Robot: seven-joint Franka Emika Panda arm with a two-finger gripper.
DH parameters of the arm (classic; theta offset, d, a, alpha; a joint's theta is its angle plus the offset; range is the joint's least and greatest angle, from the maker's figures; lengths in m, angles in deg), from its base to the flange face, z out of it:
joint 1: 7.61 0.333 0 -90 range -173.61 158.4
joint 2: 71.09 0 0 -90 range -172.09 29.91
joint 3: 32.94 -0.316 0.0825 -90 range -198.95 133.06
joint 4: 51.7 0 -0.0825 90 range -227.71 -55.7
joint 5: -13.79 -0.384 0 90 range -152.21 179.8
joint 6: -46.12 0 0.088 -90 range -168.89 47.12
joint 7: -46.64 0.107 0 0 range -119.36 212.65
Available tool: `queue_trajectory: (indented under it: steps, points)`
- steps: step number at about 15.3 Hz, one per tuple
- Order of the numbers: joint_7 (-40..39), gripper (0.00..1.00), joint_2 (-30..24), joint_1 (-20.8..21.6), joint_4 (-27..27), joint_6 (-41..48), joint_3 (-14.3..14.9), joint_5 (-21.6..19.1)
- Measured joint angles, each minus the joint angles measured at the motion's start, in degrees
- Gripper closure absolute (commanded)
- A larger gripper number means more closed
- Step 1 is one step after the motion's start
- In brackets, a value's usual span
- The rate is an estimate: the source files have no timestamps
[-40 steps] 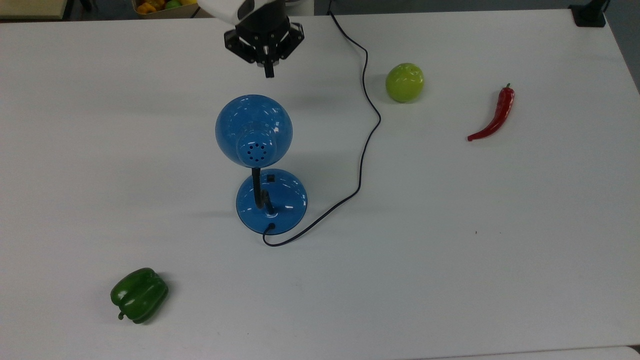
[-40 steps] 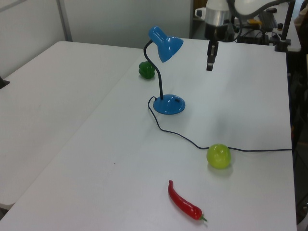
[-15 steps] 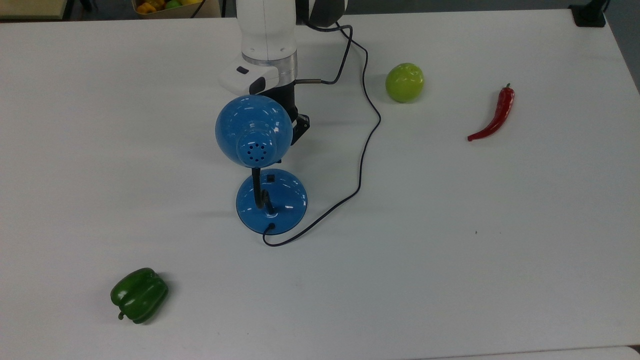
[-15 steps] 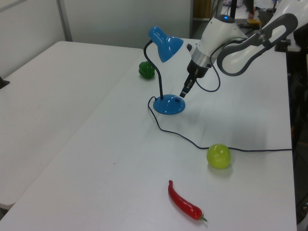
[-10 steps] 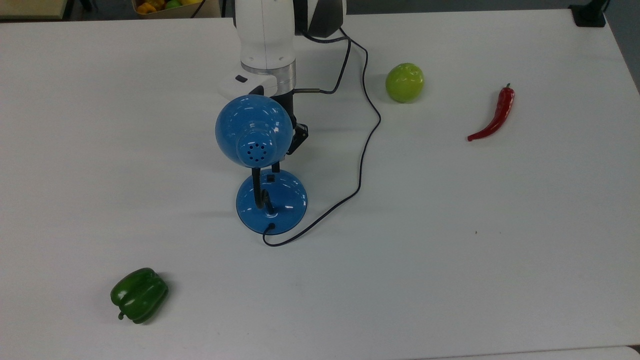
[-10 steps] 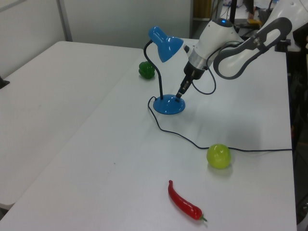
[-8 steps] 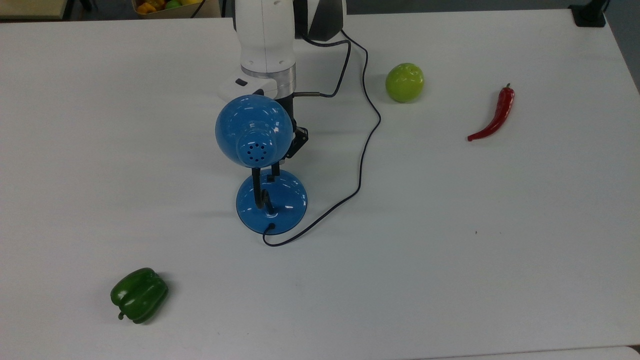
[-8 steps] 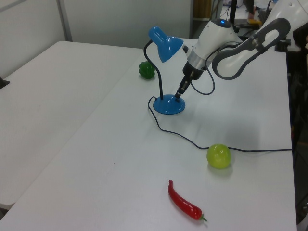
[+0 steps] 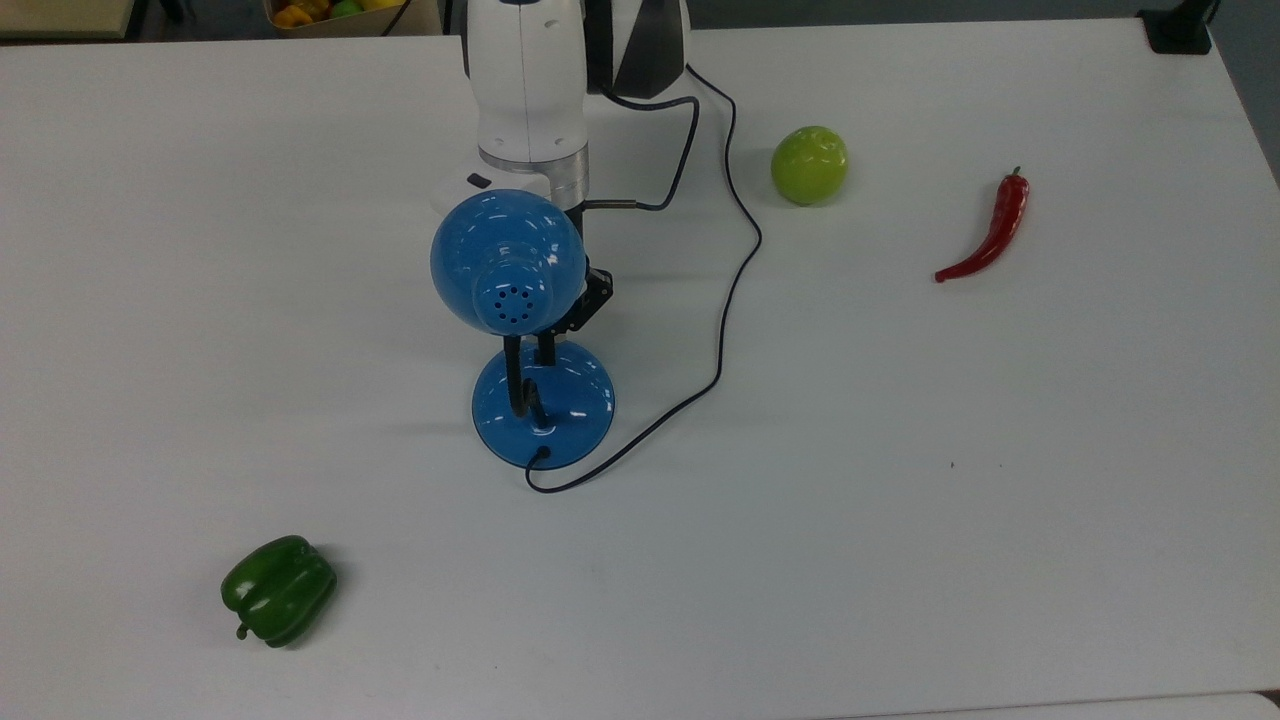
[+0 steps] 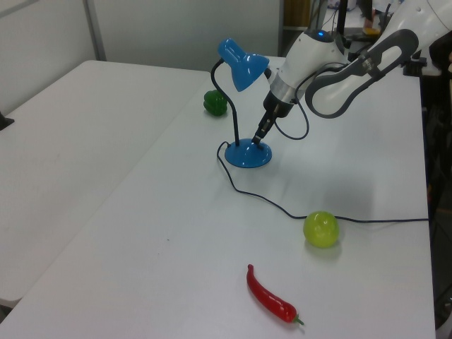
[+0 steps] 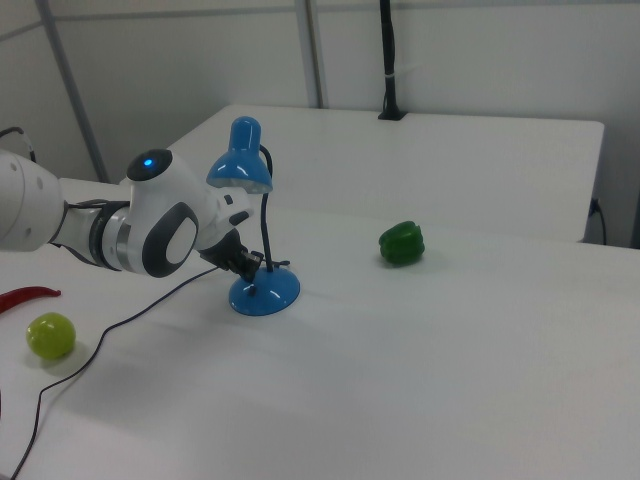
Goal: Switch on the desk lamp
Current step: 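Lower the gripper onto the switch on the blue lamp base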
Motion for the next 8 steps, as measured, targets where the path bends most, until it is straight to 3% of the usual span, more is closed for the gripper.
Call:
queue_trajectory:
  steps: [8]
  points:
    - [0.0,1.0,0.1,-0.2,0.2,0.3,0.3,0.0]
